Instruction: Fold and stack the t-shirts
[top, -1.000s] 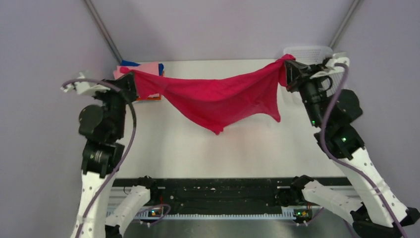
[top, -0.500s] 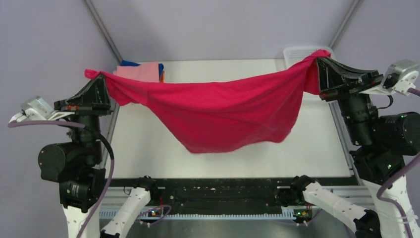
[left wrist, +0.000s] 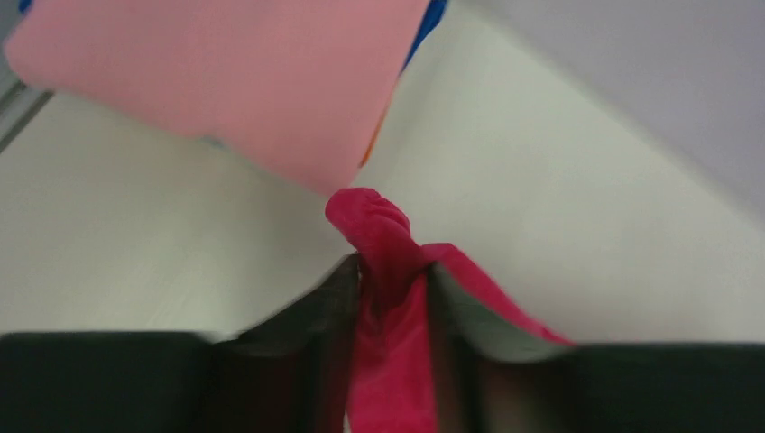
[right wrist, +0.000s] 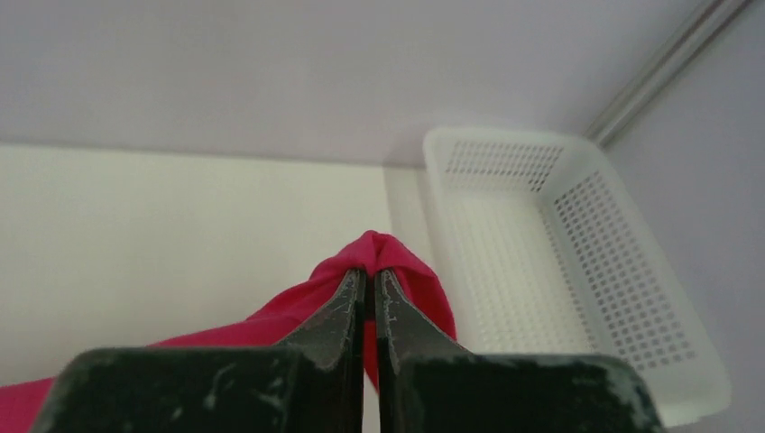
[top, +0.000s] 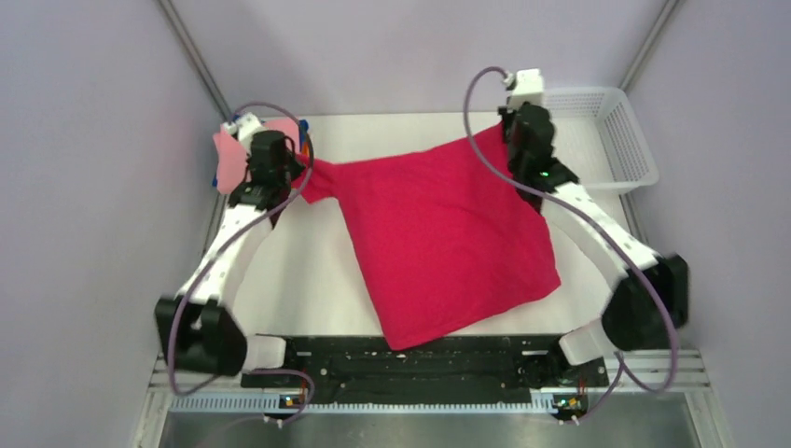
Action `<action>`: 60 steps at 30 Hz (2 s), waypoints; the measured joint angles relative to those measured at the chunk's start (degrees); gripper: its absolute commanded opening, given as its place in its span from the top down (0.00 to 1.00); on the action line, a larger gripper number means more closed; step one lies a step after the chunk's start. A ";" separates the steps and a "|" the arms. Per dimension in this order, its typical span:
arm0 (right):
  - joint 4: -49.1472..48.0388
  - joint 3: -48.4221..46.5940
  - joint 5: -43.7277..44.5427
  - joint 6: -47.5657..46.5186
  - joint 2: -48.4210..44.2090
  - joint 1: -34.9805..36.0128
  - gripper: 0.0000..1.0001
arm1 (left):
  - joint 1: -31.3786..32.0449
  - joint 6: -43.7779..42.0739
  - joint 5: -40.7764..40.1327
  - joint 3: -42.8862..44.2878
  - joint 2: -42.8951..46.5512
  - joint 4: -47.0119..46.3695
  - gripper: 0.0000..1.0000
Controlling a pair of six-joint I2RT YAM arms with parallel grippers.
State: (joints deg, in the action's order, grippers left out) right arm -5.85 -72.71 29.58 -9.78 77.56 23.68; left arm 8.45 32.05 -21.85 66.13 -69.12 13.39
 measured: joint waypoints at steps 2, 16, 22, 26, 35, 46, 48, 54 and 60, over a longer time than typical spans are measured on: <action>-1.49 0.07 0.02 0.59 10.36 -1.07 0.66 | -2.10 2.67 1.62 -0.22 -10.62 3.17 0.22; 5.40 -7.15 -4.83 12.98 33.59 -1.75 0.01 | -5.25 5.53 16.98 1.68 -21.29 8.44 0.06; 6.82 7.06 -10.93 23.23 14.12 -1.55 0.01 | -3.58 5.49 26.69 4.66 -25.24 5.46 0.02; 7.48 20.59 -16.74 31.56 1.95 -0.81 0.01 | -2.08 5.51 32.61 11.65 -34.05 3.98 0.01; 9.57 35.98 -23.50 42.18 -2.82 1.27 0.01 | -1.14 6.82 37.90 15.61 -45.66 3.32 0.01; 8.52 21.24 -22.32 43.54 18.75 -2.51 0.01 | 0.31 10.43 37.42 -1.40 -36.98 -4.94 0.02; 9.29 14.84 -22.05 42.51 24.11 -2.64 0.01 | 2.01 11.67 37.31 -6.12 -33.38 -5.88 0.02; 11.61 -4.33 -21.51 38.32 38.62 -3.10 0.01 | 15.34 16.74 34.45 -16.31 -24.61 -5.92 0.01; 17.75 -19.45 -21.00 33.81 47.65 -5.57 0.01 | 26.93 19.02 33.40 -15.85 -23.82 -3.48 0.01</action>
State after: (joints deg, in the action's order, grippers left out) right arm 11.90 -92.16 8.58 24.03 125.21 18.11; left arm 35.38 51.07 11.55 50.28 -92.95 9.91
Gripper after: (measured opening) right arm 0.985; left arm 0.986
